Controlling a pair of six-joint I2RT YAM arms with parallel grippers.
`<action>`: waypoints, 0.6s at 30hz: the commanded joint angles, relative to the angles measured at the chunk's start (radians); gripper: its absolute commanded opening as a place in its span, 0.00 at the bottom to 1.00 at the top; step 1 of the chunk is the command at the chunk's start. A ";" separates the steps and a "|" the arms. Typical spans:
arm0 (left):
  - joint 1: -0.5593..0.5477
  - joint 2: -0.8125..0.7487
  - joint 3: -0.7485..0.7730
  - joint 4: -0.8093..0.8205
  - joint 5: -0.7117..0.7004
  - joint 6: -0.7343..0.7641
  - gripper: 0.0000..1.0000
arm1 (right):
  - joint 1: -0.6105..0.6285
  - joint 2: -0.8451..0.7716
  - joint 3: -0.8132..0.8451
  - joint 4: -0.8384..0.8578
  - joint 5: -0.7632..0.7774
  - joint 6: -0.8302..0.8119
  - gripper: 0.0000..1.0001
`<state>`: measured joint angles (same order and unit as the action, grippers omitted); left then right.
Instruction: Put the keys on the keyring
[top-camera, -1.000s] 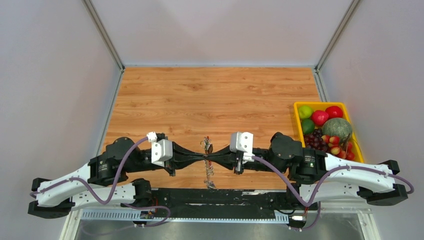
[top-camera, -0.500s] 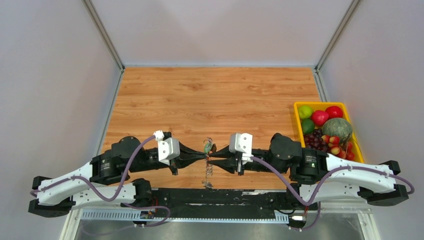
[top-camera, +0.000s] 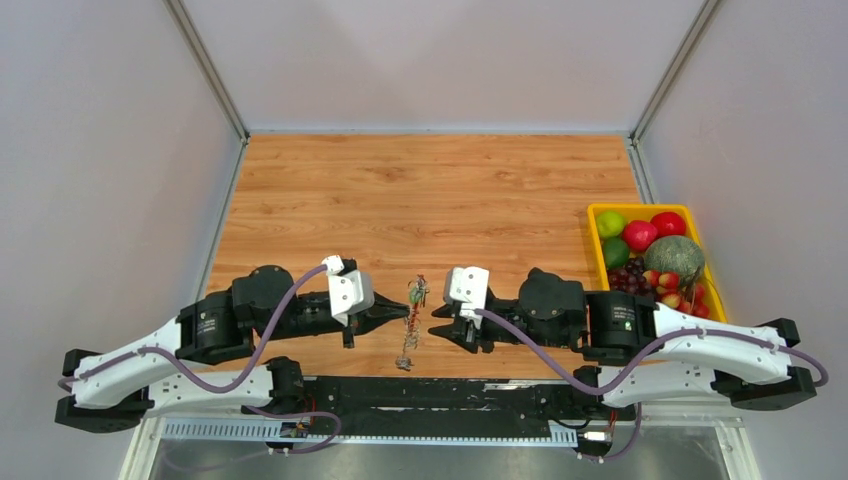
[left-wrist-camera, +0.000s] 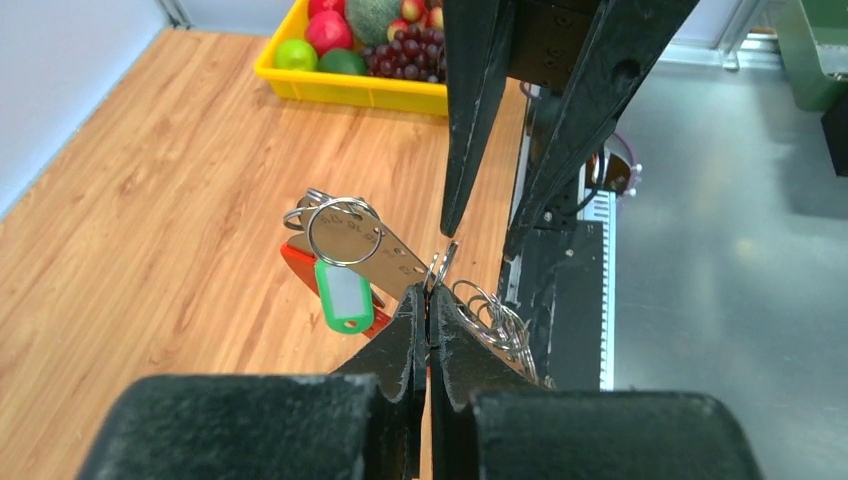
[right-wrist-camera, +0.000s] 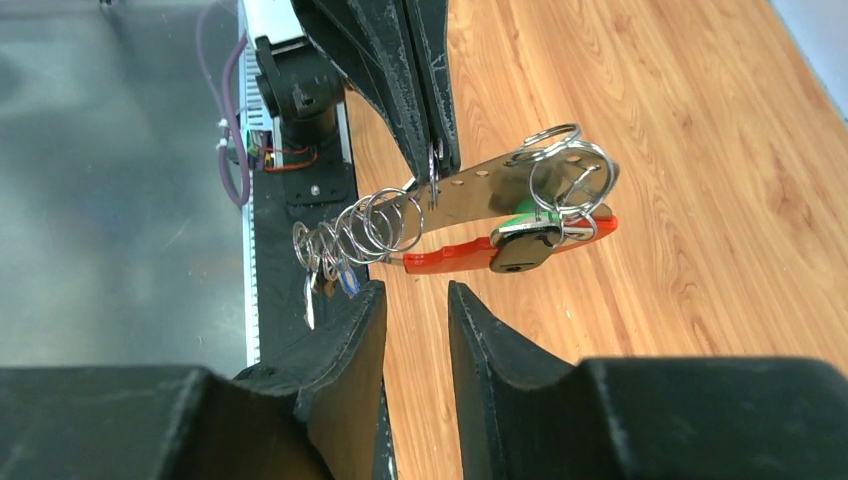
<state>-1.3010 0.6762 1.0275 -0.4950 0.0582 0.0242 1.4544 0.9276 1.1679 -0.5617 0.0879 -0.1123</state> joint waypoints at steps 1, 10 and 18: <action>0.003 0.037 0.066 -0.054 0.022 -0.012 0.00 | 0.004 0.039 0.056 -0.073 0.023 0.033 0.34; 0.003 0.070 0.091 -0.137 0.030 -0.016 0.00 | 0.002 0.115 0.117 -0.084 -0.016 0.019 0.34; 0.003 0.070 0.093 -0.168 0.043 -0.016 0.00 | -0.007 0.158 0.125 -0.087 -0.029 0.015 0.33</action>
<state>-1.3010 0.7578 1.0748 -0.6750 0.0814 0.0208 1.4544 1.0729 1.2579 -0.6533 0.0746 -0.1024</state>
